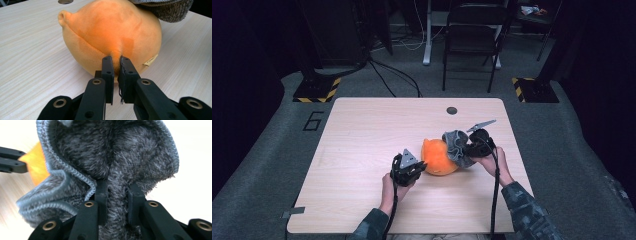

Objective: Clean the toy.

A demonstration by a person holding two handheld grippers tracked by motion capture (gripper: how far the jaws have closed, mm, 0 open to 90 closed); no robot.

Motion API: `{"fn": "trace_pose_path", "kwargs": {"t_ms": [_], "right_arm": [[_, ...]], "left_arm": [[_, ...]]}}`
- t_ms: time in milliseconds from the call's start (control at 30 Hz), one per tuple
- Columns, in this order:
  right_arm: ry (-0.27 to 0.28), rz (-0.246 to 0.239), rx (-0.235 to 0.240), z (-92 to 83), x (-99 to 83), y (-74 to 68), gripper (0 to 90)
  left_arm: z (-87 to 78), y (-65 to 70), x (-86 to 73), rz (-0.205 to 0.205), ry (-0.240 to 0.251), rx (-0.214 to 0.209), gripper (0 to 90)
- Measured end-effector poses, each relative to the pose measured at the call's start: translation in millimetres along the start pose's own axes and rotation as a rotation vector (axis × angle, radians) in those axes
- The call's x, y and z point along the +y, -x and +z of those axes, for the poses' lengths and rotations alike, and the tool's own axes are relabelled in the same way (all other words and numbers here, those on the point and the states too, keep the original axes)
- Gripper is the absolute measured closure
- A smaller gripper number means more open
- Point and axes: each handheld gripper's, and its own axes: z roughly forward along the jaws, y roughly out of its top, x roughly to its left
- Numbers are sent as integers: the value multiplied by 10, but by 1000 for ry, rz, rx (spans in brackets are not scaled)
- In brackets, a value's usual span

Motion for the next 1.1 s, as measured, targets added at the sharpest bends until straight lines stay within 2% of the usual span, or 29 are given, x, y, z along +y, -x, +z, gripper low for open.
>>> {"fn": "trace_pose_path", "kwargs": {"t_ms": [33, 100, 233, 300, 400, 633, 767, 900, 1000, 1100], "right_arm": [[-11, -7, -9, 4, 1, 25, 747], [-23, -15, -55, 14, 3, 36, 749], [-38, 0, -93, 13, -4, 72, 753], [-16, 14, -78, -10, 0, 92, 755], [24, -10, -64, -75, 47, 62, 757], [129, -64, -8, -217, 188, -235, 757], [159, -89, 7, -242, 239, -387, 756], [168, -96, 30, -172, 281, -490, 752], [170, -99, 37, -88, 289, -528, 750], [145, -109, 28, 28, 286, -568, 747]], "left_arm": [[-2, -1, -3, 3, 0, 2, 832], [-5, -5, -9, 4, -2, 3, 832], [-8, -6, -21, 1, -3, 9, 832], [-11, -14, -30, -3, -5, 13, 832], [-14, -26, -40, -9, -7, 15, 832], [-15, 10, -29, -1, 13, 17, 833], [-18, 58, 0, 18, 23, 14, 832], [-18, 88, 17, 32, 29, 12, 833], [-13, 87, 12, 22, 33, 15, 832], [-14, 75, 10, 21, 28, 14, 832]]}}
